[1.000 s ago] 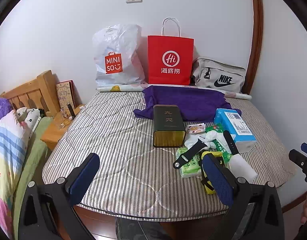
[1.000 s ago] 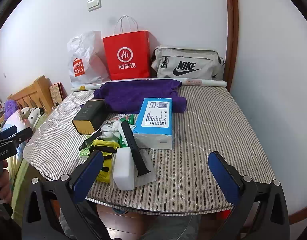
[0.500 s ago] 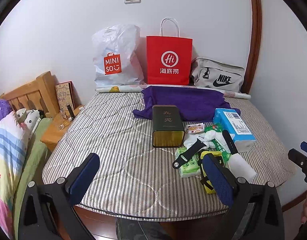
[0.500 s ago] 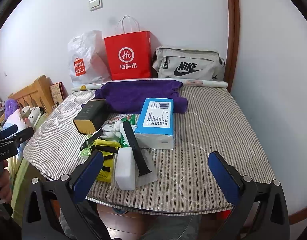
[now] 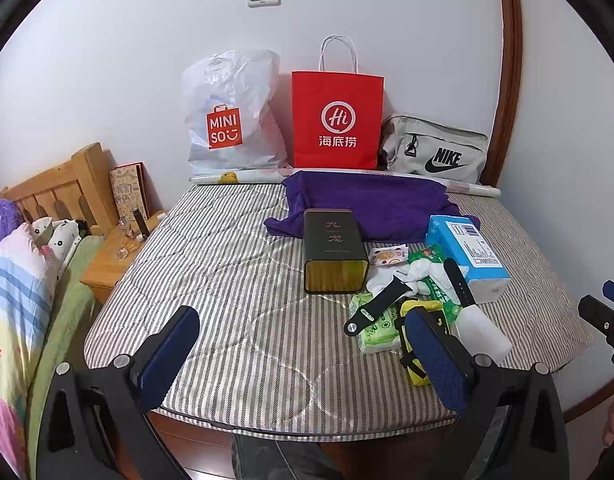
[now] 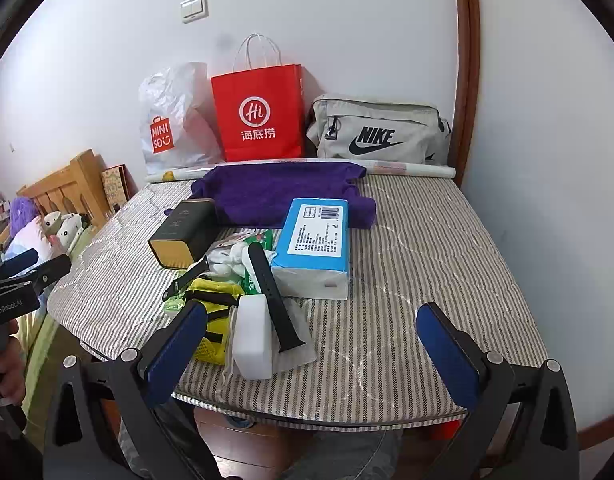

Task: Organize soft objects

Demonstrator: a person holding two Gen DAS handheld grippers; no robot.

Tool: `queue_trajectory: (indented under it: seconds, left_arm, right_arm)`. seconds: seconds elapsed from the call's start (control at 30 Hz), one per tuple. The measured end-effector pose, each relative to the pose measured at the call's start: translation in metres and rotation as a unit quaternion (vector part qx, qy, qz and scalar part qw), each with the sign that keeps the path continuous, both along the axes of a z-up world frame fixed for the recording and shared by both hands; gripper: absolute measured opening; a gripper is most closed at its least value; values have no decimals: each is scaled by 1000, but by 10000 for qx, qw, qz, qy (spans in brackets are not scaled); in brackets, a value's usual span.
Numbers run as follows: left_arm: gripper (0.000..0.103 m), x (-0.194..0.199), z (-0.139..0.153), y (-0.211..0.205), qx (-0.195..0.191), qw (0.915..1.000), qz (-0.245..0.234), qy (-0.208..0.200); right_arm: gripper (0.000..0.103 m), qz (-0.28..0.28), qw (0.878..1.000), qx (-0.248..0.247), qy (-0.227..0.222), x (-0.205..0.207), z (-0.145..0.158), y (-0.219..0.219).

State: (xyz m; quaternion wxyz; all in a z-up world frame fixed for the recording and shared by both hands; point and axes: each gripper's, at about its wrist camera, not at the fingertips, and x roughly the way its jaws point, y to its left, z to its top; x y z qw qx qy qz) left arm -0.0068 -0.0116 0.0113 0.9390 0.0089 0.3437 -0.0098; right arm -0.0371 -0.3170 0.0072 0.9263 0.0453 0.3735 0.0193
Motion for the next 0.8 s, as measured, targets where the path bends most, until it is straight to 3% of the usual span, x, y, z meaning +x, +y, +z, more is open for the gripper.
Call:
queue_trajectory:
  seconds: [0.8]
  left_arm:
    - [103,-5,0,1,26,10000,-41,-42]
  right_arm:
    - [103,20,10000,-15,-62,-4,2,1]
